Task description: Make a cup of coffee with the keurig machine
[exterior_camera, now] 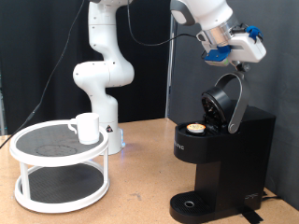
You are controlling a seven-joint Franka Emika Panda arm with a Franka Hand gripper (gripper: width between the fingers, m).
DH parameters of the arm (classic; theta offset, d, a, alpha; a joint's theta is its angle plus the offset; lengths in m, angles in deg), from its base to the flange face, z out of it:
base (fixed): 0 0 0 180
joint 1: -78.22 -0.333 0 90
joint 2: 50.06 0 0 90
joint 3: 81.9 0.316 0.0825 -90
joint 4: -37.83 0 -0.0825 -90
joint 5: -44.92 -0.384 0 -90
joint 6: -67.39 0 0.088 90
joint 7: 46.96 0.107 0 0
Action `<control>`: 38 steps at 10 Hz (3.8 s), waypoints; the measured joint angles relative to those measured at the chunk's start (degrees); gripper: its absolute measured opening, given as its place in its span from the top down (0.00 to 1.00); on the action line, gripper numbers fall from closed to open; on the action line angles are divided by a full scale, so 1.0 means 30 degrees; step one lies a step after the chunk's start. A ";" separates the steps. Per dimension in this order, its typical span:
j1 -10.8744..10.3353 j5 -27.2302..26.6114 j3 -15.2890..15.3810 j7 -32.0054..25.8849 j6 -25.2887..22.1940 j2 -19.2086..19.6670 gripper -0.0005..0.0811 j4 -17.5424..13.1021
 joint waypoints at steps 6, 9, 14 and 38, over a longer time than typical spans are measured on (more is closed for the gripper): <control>0.0253 0.0500 -0.0204 -0.0320 0.0028 -0.0183 0.99 0.0211; 0.0804 0.0960 -0.0770 -0.1024 -0.0344 -0.0672 0.99 0.0296; 0.1353 0.2646 -0.1120 -0.1127 -0.1706 -0.0918 0.99 0.0278; 0.2167 1.0504 -0.0564 0.2210 0.2125 0.0612 0.99 0.3280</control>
